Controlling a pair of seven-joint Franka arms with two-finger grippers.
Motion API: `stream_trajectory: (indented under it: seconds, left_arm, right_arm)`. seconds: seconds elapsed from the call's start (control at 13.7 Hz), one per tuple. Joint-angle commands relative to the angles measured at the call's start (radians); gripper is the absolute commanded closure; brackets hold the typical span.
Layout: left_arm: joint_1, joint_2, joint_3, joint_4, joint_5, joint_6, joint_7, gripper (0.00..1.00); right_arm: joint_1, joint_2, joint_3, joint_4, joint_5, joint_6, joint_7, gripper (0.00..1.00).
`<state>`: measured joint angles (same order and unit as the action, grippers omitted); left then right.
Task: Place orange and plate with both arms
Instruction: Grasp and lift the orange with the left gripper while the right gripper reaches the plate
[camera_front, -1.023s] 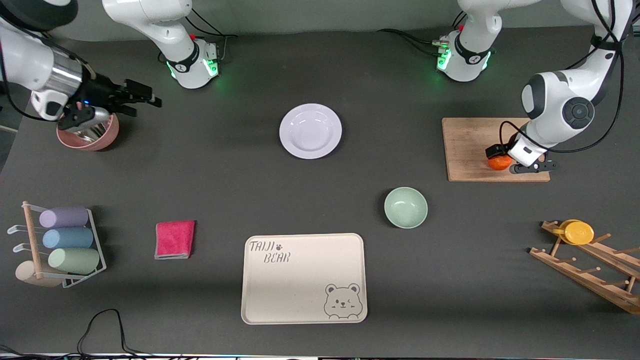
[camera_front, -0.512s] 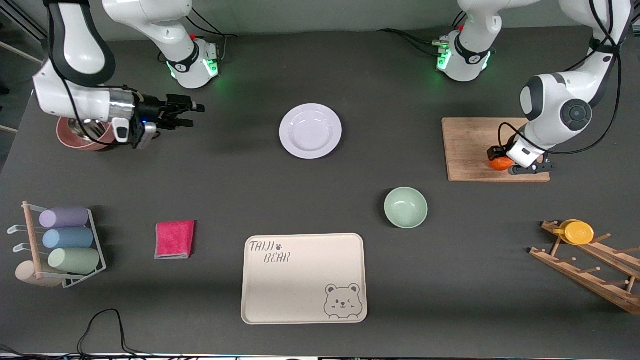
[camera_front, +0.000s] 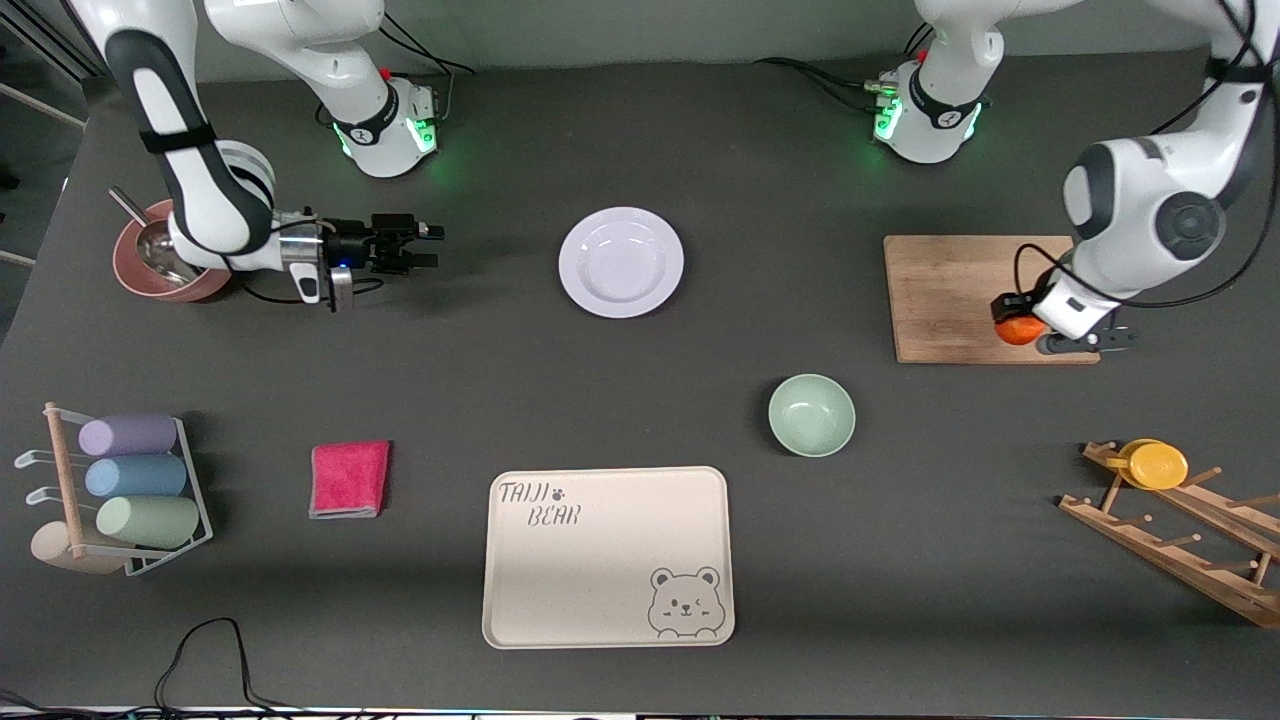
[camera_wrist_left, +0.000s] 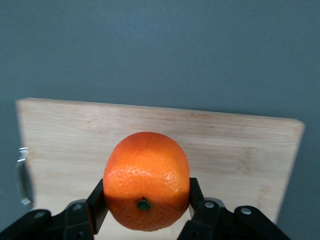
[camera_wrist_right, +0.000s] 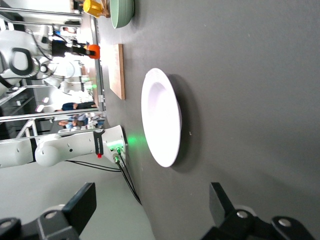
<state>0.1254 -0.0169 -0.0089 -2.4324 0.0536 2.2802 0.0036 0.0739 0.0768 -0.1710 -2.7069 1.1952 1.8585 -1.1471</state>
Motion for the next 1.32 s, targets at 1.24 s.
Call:
stream_trajectory:
  seconds: [1.24]
  left_arm:
    - [-0.047,-0.161,-0.420,0.569,-0.208,-0.725,-0.546,0.99]
  right_arm:
    - [0.043,0.324,-0.008,0.022,0.273,-0.062,-0.293,0.36]
